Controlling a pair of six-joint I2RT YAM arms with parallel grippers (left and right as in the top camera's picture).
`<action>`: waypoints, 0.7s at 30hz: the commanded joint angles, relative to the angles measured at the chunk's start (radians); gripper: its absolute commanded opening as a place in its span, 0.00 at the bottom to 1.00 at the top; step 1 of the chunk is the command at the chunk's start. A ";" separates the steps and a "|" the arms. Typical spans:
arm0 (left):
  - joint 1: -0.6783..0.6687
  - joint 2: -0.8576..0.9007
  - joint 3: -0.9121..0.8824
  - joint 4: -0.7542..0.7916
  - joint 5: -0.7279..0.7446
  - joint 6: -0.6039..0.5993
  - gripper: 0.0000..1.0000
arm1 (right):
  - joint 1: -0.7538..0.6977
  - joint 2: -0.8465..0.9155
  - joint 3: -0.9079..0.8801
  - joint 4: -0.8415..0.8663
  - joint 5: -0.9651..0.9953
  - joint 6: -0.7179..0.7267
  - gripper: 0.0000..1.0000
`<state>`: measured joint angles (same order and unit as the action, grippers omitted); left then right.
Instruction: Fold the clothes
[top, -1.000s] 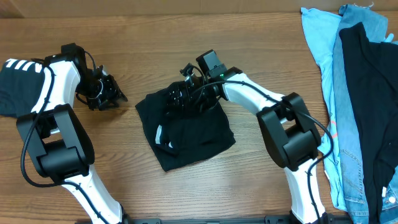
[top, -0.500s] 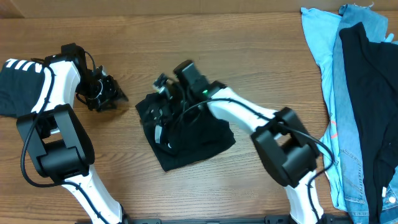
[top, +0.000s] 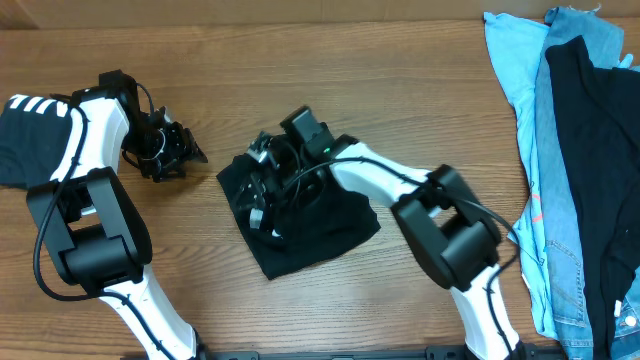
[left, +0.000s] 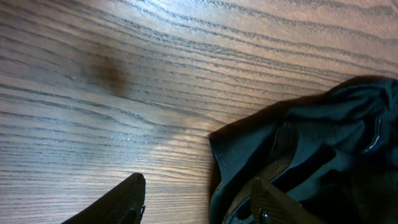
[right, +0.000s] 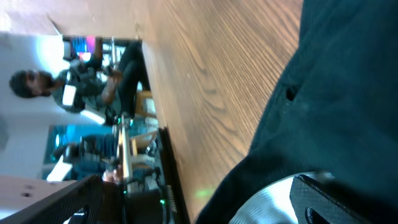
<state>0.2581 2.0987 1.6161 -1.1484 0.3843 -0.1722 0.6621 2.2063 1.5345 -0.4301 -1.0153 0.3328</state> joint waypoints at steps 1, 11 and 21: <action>0.010 0.013 0.018 0.001 -0.003 0.016 0.59 | -0.087 -0.237 0.011 -0.251 0.461 -0.045 1.00; 0.010 0.013 0.018 0.017 -0.003 0.016 0.59 | 0.135 -0.286 -0.043 -0.550 0.596 -0.133 0.26; 0.010 0.013 0.018 0.015 -0.022 0.016 0.59 | 0.216 -0.167 -0.043 -0.378 0.630 -0.128 0.04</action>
<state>0.2581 2.0987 1.6165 -1.1332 0.3737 -0.1722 0.8742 2.0407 1.4921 -0.8181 -0.4053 0.2108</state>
